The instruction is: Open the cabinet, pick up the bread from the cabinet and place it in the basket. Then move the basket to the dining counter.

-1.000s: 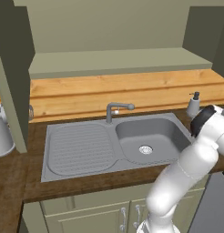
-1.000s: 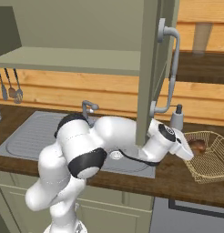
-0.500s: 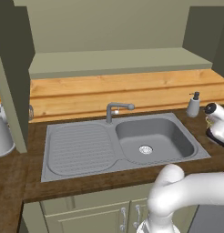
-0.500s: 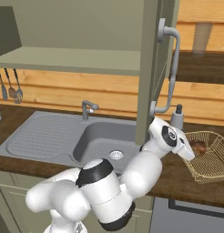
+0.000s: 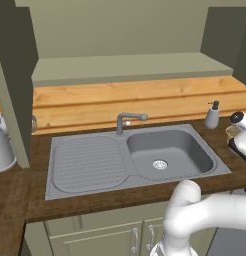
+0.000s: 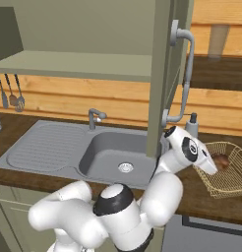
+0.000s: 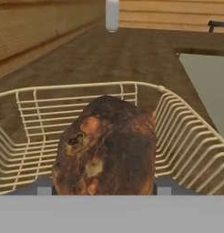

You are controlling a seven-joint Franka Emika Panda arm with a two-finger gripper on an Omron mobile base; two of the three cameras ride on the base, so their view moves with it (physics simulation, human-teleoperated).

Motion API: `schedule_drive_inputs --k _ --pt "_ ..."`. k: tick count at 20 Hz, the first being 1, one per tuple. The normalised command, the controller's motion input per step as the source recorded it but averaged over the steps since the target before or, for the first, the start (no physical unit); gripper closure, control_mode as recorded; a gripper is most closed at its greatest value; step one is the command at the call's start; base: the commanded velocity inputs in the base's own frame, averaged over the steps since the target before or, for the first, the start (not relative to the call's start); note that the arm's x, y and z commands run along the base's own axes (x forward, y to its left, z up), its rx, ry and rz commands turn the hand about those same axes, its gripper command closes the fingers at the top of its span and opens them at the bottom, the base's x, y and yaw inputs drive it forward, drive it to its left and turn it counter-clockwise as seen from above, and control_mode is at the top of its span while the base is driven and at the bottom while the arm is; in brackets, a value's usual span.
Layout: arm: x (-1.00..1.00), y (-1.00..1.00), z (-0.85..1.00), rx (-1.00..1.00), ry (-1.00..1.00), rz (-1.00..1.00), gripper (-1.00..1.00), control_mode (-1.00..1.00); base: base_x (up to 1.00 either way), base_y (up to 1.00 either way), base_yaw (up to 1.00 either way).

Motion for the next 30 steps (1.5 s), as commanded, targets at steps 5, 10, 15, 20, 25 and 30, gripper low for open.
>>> schedule_drive_inputs --k 5,10,15,20,25,30 --pt "0.02 -0.11 -0.18 0.01 0.00 0.00 1.00 -1.00 0.00 0.00 0.00" --pt "0.06 -0.01 -0.12 0.02 0.00 0.00 1.00 -1.00 0.00 0.00 0.00" --pt "0.21 0.00 -0.15 0.00 0.00 0.00 1.00 -1.00 0.00 0.00 0.00" --pt "0.33 0.00 -0.15 0.00 0.00 0.00 -1.00 -1.00 0.00 0.00 0.00" --pt "0.24 0.00 -0.07 0.01 0.00 0.00 -1.00 -1.00 0.00 0.00 0.00" --pt "0.15 -0.12 0.00 0.00 0.00 0.00 -1.00 -1.00 0.00 0.00 0.00"
